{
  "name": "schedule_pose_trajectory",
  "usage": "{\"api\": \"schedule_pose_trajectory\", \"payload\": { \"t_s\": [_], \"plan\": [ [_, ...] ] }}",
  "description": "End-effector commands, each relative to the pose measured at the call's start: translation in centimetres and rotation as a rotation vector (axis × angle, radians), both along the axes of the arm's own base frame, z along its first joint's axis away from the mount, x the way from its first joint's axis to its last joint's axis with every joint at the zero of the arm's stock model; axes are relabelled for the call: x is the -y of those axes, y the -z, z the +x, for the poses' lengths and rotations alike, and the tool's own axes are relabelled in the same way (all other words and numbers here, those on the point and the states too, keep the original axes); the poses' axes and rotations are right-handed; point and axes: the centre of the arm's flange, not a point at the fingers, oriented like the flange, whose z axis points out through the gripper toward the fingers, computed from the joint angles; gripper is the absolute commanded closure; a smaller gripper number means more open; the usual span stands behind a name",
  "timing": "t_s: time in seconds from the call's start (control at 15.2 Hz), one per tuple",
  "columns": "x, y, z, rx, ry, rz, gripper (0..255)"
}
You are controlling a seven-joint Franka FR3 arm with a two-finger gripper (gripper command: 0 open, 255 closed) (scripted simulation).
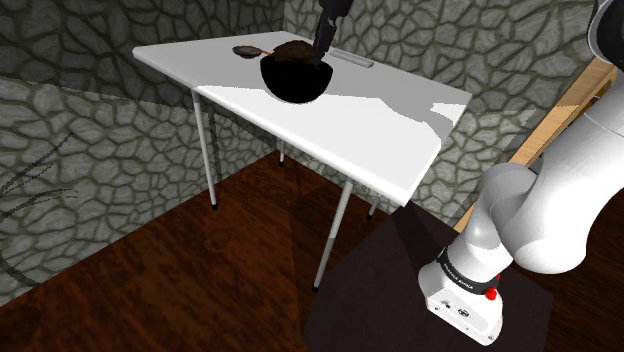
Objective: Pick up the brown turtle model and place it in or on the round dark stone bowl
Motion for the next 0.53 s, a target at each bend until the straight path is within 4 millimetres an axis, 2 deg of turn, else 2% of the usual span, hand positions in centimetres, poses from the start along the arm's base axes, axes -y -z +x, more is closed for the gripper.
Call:
{"api": "schedule_pose_trajectory", "payload": {
  "t_s": [0.0,0.33,0.4,0.46],
  "plan": [
    [-0.02,0.13,-0.02,0.001,0.0,0.0,255],
    [-0.02,0.13,-0.02,0.001,0.0,0.0,255],
    [-0.02,0.13,-0.02,0.001,0.0,0.0,0],
    [-0.02,0.14,-0.02,0.001,0.0,0.0,0]
  ]
}}
